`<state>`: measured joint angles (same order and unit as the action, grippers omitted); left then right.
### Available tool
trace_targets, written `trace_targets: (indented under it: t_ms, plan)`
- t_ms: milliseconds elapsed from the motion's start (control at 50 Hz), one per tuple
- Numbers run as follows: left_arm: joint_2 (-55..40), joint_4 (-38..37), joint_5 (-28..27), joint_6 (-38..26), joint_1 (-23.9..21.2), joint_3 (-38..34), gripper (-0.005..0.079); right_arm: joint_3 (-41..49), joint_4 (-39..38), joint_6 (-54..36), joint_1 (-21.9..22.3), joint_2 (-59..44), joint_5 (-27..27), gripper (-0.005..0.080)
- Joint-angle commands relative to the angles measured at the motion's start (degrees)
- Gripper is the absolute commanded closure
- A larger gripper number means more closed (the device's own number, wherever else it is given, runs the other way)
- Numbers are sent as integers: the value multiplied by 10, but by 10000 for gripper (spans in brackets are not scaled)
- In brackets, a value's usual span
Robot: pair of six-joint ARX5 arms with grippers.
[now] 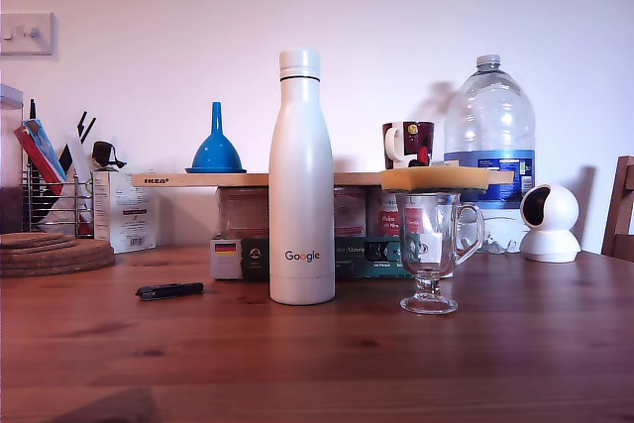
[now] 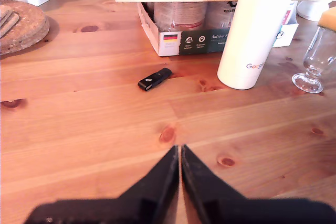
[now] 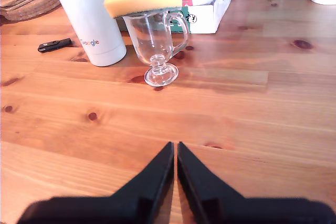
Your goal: Knock the sponge off the top of the glass cup
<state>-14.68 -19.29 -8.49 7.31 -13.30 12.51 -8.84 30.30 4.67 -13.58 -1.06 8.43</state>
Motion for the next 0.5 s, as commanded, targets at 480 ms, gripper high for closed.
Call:
trace_targets:
  t_ms: [480]
  plan:
    - [-3,148,-167,18,-28,-15,766,5,-138,63,1,-2,-13,763]
